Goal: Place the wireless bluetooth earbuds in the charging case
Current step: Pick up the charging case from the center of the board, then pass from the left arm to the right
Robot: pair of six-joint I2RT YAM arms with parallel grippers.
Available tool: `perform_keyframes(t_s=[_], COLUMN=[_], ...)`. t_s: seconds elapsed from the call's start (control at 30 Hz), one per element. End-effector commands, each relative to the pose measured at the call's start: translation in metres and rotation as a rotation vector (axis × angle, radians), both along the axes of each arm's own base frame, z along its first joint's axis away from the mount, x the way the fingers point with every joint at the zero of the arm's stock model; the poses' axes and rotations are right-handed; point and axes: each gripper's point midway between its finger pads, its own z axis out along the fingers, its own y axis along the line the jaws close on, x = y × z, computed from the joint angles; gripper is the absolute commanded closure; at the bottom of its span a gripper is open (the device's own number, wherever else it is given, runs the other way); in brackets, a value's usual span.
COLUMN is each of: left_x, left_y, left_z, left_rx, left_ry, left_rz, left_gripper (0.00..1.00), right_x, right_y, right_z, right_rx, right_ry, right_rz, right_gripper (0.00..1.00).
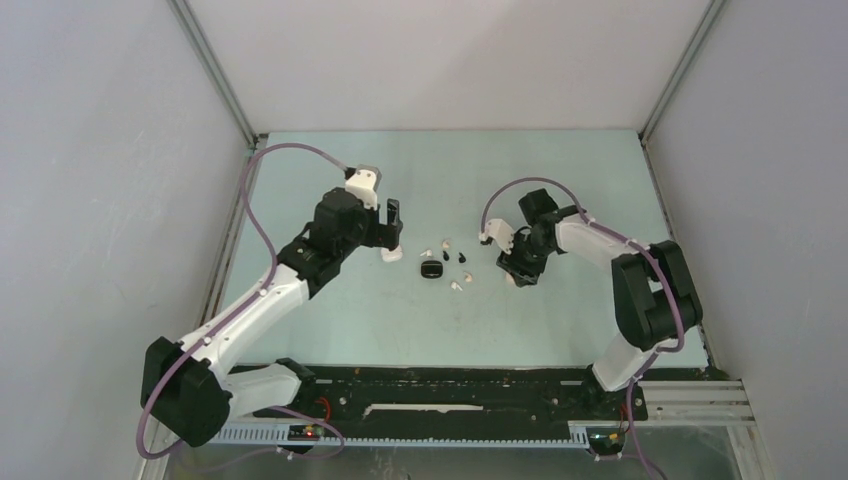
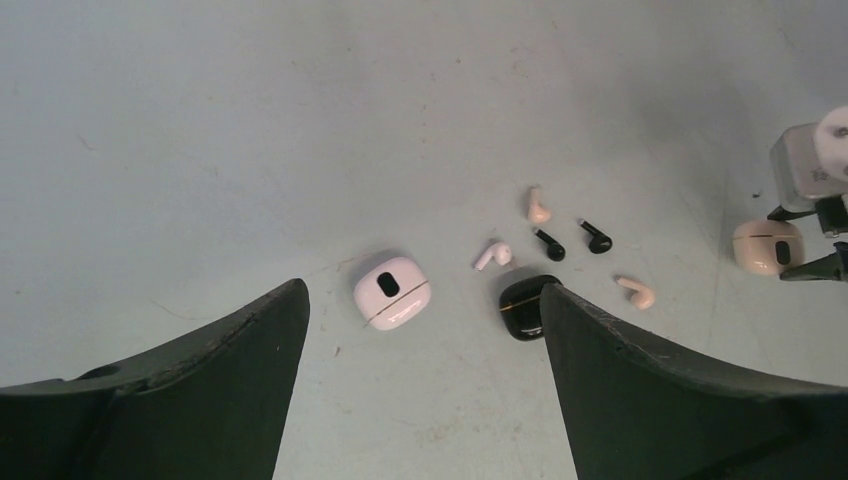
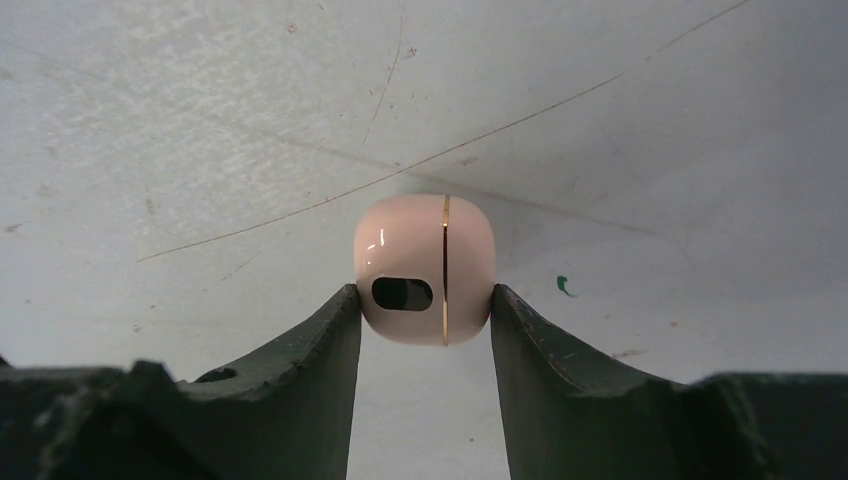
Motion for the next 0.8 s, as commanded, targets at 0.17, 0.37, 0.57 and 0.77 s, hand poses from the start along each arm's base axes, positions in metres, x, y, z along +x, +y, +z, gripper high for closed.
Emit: perform_keyframes(t_s=[0.17,0.37,0.57,0.77], left_x=[-0.013,-0.045,-0.068,-0.081], left_y=[-0.068,-0.127,-0.163,-0.187], left_z=[0.013,0.047,0.039,0.019], left_rx=[-0.319,-0.615,-0.624,-0.587], left_ry=[0.198,0.295,0.420,0.527], left_rz=[-0.149,-0.387,-0.499,-0.532], left_gripper=[0.14,0.19,0.20,0.24], right_x=[-0.007,-0.023,-0.027,-0.032], right_y=[0.052,0.068,0.076,0.081], right_z=[0.118,0.143,0.144,0.148], right_rx=[0.336,0.407,0.407,0.413], right_ry=[-0.233,-0.261,-0.267,-0.280], right_rz=[0.025,0.062,0.089,0.111], right_gripper=[0.64,0.65,0.65,0.66])
